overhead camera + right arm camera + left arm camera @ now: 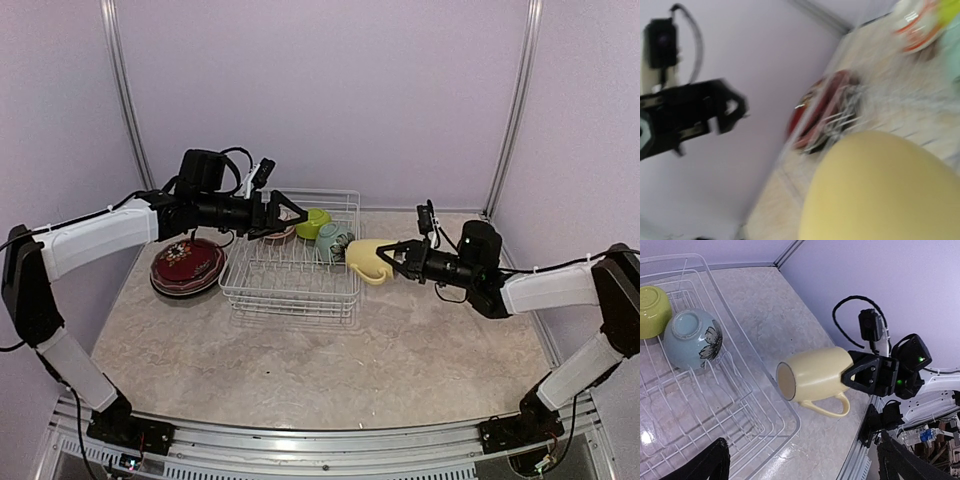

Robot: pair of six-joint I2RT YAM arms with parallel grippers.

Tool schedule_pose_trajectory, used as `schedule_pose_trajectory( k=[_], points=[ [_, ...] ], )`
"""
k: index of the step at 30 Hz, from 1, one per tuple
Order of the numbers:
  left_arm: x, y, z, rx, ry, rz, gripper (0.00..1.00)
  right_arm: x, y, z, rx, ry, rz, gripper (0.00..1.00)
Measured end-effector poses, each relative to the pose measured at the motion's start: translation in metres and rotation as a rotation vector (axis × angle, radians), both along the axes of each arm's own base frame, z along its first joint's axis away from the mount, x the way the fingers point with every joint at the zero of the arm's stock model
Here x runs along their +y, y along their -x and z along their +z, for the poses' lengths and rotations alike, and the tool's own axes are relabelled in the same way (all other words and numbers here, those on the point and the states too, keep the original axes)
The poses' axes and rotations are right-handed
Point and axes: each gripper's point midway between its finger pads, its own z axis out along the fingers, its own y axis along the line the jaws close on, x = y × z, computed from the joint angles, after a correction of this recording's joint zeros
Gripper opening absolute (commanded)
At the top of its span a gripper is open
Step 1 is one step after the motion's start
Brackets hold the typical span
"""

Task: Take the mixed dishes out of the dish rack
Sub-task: Place the cup at the corner of the board.

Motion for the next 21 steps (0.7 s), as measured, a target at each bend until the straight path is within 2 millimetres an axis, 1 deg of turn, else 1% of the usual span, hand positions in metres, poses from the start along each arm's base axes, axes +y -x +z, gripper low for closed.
schedule_pose_trajectory(
  k=[3,5,8,10,12,16,18,21],
  points=[
    [0.004,-0.005,-0.006,0.015,-0.060,0.032,0.95,-0.017,-0.006,0.006,-0.045,0.128,-0.095,0.00],
    [0.005,-0.008,-0.014,0.033,-0.099,0.048,0.95,-0.033,-0.014,0.012,-0.072,0.237,-0.184,0.00],
    [0.002,-0.010,-0.032,0.061,-0.166,0.055,0.95,-0.062,-0.024,0.017,-0.102,0.408,-0.326,0.00],
    [-0.006,-0.007,-0.048,0.084,-0.220,0.042,0.95,-0.085,-0.030,0.013,-0.099,0.536,-0.418,0.00],
    [-0.014,-0.002,-0.063,0.103,-0.266,0.018,0.95,-0.106,-0.034,0.004,-0.076,0.658,-0.492,0.00],
    [-0.030,0.009,-0.088,0.138,-0.342,-0.033,0.93,-0.151,-0.035,-0.026,0.012,0.904,-0.585,0.00],
    [-0.035,0.012,-0.100,0.165,-0.371,-0.050,0.92,-0.170,-0.036,-0.041,0.069,0.999,-0.601,0.00],
    [-0.036,0.012,-0.111,0.196,-0.397,-0.057,0.91,-0.194,-0.040,-0.060,0.145,1.096,-0.610,0.00]
  ],
)
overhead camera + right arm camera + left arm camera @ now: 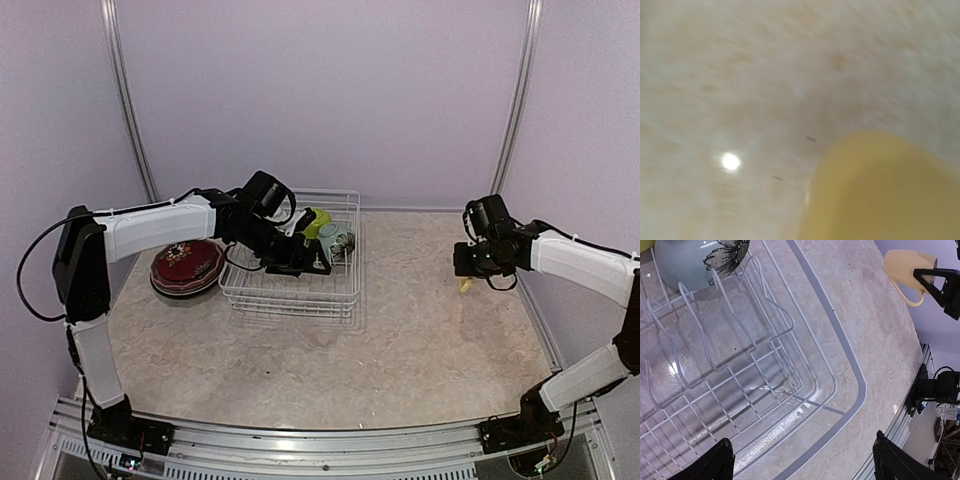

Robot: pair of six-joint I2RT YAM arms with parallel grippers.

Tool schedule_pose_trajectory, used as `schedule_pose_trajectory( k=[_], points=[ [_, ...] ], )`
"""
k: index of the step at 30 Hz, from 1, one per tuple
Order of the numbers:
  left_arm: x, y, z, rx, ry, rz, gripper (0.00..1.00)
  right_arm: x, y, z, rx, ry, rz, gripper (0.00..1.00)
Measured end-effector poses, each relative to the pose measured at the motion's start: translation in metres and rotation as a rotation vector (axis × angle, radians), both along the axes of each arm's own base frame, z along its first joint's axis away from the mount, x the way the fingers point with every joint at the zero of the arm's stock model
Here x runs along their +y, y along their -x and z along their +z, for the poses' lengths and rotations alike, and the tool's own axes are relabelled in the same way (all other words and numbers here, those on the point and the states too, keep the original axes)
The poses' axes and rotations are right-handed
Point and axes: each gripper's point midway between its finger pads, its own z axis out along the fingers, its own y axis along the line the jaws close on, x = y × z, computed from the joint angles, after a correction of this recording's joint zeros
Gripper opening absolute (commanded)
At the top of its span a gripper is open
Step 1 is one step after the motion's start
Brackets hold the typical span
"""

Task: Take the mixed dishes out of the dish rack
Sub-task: Place the cup at the corner of the board.

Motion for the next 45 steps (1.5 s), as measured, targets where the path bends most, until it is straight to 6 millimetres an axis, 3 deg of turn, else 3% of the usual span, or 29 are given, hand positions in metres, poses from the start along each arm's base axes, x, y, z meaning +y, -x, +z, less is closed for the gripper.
schedule_pose_trajectory(
  k=[6,14,21,32,39,45],
  points=[
    [-0.003,0.004,-0.016,0.048,-0.041,-0.012,0.90,-0.034,-0.008,-0.025,0.139,0.060,-0.045,0.00],
    [-0.007,0.018,-0.030,0.106,-0.075,-0.041,0.88,-0.052,-0.026,-0.051,0.255,0.095,-0.037,0.00],
    [-0.011,0.028,-0.033,0.128,-0.079,-0.061,0.87,-0.060,-0.027,-0.067,0.310,0.086,-0.022,0.00],
    [-0.018,0.037,-0.034,0.132,-0.077,-0.074,0.86,-0.061,-0.037,-0.068,0.316,0.096,-0.003,0.00],
    [-0.029,0.066,-0.041,0.165,-0.091,-0.112,0.86,-0.061,-0.041,-0.069,0.315,0.101,0.004,0.08],
    [-0.029,0.087,-0.047,0.203,-0.107,-0.123,0.86,-0.060,-0.046,-0.073,0.309,0.100,0.012,0.22]
  ],
)
